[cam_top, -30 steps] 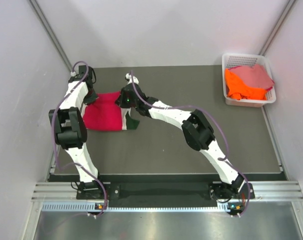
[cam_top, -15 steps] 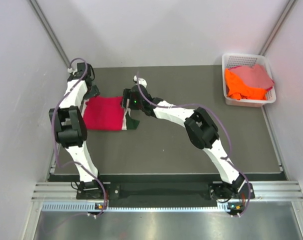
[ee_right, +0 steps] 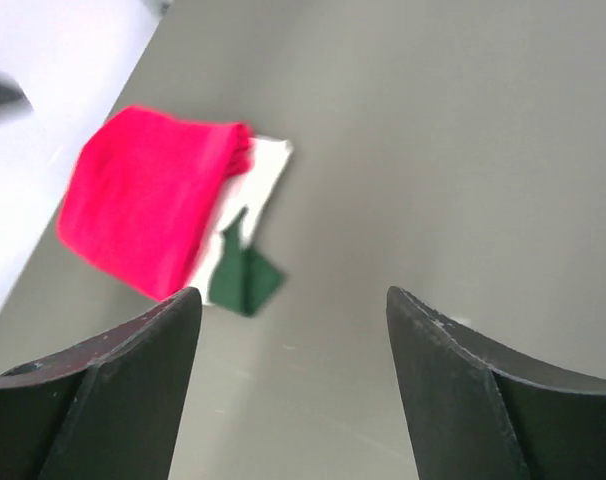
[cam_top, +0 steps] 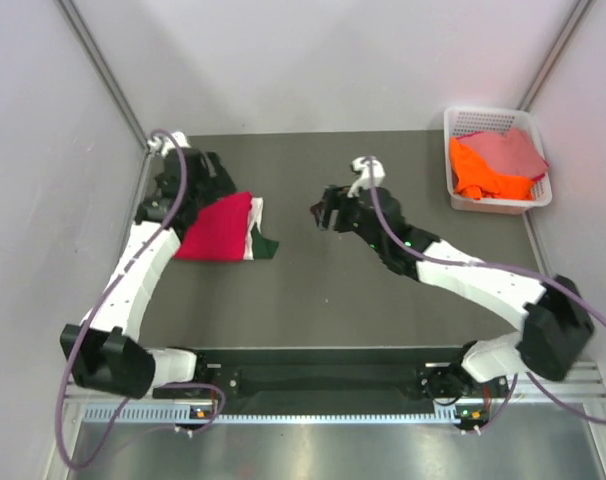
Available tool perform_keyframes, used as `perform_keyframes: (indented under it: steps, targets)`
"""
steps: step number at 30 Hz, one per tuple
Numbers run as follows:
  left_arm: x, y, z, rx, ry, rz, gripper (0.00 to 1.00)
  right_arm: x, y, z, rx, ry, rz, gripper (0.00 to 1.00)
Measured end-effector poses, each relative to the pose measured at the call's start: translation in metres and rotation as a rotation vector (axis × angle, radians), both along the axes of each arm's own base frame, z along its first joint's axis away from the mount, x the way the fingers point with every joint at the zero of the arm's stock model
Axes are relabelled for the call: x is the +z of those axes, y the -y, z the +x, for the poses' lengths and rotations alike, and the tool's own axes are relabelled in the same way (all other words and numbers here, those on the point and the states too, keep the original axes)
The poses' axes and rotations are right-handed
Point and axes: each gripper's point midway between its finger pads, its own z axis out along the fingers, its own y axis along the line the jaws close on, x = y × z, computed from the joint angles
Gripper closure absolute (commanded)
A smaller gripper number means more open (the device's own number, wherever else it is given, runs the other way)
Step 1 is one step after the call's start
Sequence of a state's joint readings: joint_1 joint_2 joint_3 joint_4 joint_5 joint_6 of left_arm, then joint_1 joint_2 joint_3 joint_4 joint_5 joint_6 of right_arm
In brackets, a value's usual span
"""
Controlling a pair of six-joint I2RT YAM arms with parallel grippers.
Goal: Fold and stack the t-shirts
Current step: Reset both grippers
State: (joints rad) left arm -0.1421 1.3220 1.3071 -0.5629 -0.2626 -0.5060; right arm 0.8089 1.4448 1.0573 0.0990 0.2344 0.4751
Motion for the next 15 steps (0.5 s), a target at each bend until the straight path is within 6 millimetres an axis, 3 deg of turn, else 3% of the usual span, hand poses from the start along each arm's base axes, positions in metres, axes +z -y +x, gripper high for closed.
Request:
perform_keyframes:
  steps: [3,4,6,7,11,15]
  targets:
    - [-0.018,0.053,-0.021,-0.14,0.02,-0.041,0.01,0.01,0.044,-0.01,-0.061,0.06,-0.022,0.2]
    - [-0.028,0.069,-0.027,-0.183,0.029,-0.056,0.01,0.009,0.057,-0.011,-0.082,0.073,-0.035,0.14]
    - [-0.05,0.087,-0.038,-0.236,0.017,-0.068,0.01,0.001,0.08,-0.014,-0.116,0.081,-0.077,0.09]
    - [-0.065,0.095,-0.044,-0.258,0.014,-0.071,0.01,-0.006,0.093,-0.015,-0.14,0.085,-0.099,0.01]
    - [-0.127,0.104,-0.07,-0.308,-0.056,-0.056,0.02,-0.049,0.146,-0.02,-0.249,0.061,-0.196,0.0]
    - [-0.156,0.098,-0.086,-0.317,-0.043,-0.047,0.02,-0.088,0.183,-0.03,-0.343,0.034,-0.245,0.0]
